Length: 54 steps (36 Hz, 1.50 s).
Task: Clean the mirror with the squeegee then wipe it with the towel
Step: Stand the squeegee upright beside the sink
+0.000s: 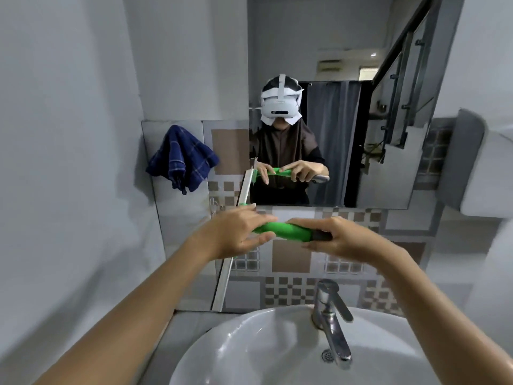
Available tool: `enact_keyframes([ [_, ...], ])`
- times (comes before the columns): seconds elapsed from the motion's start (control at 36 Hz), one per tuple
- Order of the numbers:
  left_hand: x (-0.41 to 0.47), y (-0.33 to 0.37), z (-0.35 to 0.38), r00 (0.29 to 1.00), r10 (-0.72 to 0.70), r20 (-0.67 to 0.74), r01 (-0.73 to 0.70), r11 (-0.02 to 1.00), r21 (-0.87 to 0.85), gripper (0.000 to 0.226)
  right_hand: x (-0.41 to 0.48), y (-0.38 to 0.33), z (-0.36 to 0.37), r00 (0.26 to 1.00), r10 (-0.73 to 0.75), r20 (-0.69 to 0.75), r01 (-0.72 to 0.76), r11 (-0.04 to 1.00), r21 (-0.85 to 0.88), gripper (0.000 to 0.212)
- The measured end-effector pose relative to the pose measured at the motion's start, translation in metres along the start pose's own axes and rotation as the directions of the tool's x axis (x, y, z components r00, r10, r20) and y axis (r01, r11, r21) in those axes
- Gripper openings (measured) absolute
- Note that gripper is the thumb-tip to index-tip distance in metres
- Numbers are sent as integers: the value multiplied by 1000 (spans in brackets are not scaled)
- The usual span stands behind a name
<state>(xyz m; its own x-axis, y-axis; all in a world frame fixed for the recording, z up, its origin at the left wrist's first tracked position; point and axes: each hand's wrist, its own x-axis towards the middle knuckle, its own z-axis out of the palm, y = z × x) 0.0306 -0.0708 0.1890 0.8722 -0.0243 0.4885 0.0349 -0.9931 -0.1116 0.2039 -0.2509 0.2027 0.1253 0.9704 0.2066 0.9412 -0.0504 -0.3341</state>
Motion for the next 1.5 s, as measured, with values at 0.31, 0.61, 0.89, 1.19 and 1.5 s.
enact_keyframes([
  [0.31, -28, 16, 33, 931, -234, -279, 220, 972, -81, 44, 24, -3, 14, 831, -289, -476, 210, 954, -213, 35],
  [0.61, -50, 36, 59, 703, -554, -446, 505, 831, -234, 52, 51, -74, 92, 694, 385, -609, 168, 736, 656, 70],
  [0.89, -93, -8, 78, 737, -607, -297, 486, 781, -391, 54, 116, -86, 128, 804, 269, -530, 258, 645, 719, 82],
  [1.19, -135, -8, 109, 578, -809, -102, 467, 431, -772, 65, 140, -93, 180, 923, 69, -379, 228, 695, 682, 76],
  [1.5, -168, -8, 148, 528, -848, 41, 604, 340, -721, 65, 135, -76, 228, 963, 81, -258, 134, 683, 718, 70],
])
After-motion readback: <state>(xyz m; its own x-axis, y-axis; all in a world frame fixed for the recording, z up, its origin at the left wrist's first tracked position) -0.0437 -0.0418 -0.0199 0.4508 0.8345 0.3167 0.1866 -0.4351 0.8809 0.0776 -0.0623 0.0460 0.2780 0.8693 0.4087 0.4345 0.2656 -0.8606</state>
